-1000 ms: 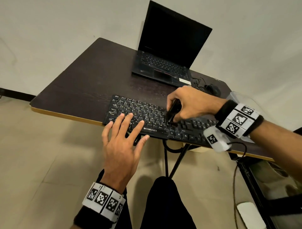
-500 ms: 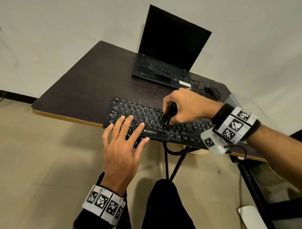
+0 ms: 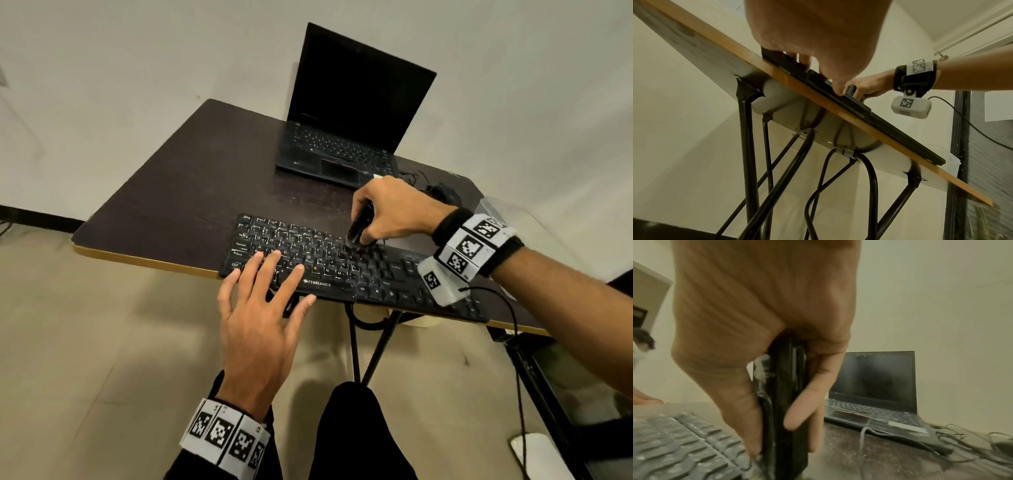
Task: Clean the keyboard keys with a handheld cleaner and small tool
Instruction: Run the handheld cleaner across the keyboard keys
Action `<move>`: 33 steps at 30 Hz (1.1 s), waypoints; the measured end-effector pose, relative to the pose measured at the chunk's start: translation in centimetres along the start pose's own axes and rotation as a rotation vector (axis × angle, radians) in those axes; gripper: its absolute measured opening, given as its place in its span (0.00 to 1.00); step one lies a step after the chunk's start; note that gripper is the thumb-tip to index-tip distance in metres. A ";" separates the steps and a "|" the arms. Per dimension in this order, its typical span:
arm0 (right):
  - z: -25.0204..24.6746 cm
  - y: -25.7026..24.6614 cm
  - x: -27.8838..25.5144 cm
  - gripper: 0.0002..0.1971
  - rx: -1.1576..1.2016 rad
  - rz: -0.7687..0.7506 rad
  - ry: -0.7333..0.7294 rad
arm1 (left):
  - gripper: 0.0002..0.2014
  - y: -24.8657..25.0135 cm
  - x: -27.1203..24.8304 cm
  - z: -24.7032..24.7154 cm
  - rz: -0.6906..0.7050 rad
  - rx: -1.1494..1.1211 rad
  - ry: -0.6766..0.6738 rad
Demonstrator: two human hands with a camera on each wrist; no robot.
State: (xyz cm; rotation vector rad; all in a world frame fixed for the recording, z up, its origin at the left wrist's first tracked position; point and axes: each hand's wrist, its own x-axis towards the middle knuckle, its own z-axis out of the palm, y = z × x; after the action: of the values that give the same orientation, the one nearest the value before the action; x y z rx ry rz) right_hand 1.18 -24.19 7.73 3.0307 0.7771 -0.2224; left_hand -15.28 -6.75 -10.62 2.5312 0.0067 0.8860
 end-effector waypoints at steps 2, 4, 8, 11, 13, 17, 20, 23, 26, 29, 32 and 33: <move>0.8 -0.9 -0.5 0.14 -0.014 -0.081 -0.041 | 0.22 0.1 0.1 0.0 -0.003 0.004 0.003; 1.1 -1.3 -0.5 0.14 -0.019 -0.093 -0.046 | 0.22 0.1 0.1 0.1 -0.008 0.012 0.002; 0.0 -0.3 0.1 0.14 -0.003 0.013 0.016 | 0.22 0.0 0.0 0.0 0.003 0.018 0.008; 1.0 -1.1 -1.0 0.14 -0.014 -0.087 -0.045 | 0.22 0.0 0.0 0.1 0.000 0.019 0.011; 1.1 -1.0 -1.6 0.15 -0.007 -0.085 -0.061 | 0.22 0.1 0.1 0.1 0.001 0.018 0.012; 0.2 0.3 -2.0 0.14 0.021 0.018 -0.012 | 0.22 -0.1 0.0 0.0 0.005 0.004 0.009; 1.4 -1.1 -3.5 0.14 -0.028 -0.106 -0.079 | 0.22 0.0 0.0 0.1 0.005 -0.002 0.016; 0.8 -0.7 -3.1 0.13 -0.028 -0.071 -0.073 | 0.22 0.0 0.0 0.1 0.010 0.009 0.007; 0.1 0.9 -2.5 0.12 -0.014 0.009 -0.009 | 0.22 -0.1 0.0 0.1 0.008 -0.003 0.009; 1.2 0.0 -3.5 0.14 -0.021 -0.091 -0.081 | 0.22 0.0 0.2 0.2 0.001 -0.012 0.019; 0.6 0.1 -3.5 0.14 0.002 -0.039 -0.066 | 0.23 0.0 0.0 0.2 0.012 -0.008 0.006; 0.1 0.6 -3.4 0.13 0.012 0.012 -0.042 | 0.23 0.0 0.0 0.2 0.009 -0.018 0.008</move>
State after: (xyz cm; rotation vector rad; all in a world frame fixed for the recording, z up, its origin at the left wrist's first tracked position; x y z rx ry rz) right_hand -1.47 -26.32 8.03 3.0303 0.7581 -0.2913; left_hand -15.15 -6.79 -10.75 2.5135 -0.0106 0.8956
